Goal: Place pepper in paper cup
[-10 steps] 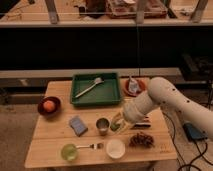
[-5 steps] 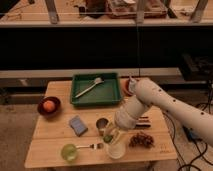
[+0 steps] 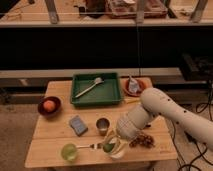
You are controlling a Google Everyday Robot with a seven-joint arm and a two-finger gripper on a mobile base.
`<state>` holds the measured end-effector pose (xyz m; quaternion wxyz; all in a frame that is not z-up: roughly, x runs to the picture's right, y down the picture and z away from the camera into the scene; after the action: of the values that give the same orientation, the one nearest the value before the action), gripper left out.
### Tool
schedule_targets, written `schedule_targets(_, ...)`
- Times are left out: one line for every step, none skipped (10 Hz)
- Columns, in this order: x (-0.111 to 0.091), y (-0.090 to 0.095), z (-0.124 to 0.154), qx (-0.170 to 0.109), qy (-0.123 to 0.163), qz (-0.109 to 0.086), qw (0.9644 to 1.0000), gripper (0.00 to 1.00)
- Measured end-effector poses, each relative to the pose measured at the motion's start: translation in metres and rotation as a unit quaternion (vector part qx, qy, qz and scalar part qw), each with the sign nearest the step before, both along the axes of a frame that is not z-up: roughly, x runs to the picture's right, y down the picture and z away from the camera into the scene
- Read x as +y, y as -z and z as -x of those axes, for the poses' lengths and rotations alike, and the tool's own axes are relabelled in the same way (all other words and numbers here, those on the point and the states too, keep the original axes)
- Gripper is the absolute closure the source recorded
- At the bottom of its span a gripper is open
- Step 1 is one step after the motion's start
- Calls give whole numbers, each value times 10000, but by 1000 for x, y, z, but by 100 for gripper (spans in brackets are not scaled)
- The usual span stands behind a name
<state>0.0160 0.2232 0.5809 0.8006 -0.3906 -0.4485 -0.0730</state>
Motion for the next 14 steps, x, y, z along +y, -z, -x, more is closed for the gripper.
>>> schedule_targets(2, 0, -1, -52, -52, 24, 10000, 100)
schedule_targets(5, -3, 2, -198, -152, 129, 9996, 100)
schedule_targets(6, -4, 3, -240, -191, 169, 9994, 100)
schedule_targets(9, -4, 2, -270, -234, 254, 9990, 100)
schedule_targets(12, -4, 1, -278, -277, 322, 9987, 100)
schedule_targets(14, -3, -2, -269, -317, 368, 9985, 100)
schedule_targets(15, -2, -3, -265, -348, 396, 9983, 100)
schedule_targets(17, -2, -4, -272, -358, 435, 9980, 100)
schedule_targets(18, -3, -5, -278, -373, 472, 9978, 100)
schedule_targets(20, -6, -8, -268, -375, 517, 9976, 99)
schedule_targets(24, -12, -8, -267, -341, 580, 9974, 95)
schedule_targets(30, -20, -9, -260, -298, 643, 9971, 85)
schedule_targets(33, -27, -11, -234, -290, 682, 9970, 78)
schedule_targets(35, -33, -15, -260, -287, 667, 9970, 67)
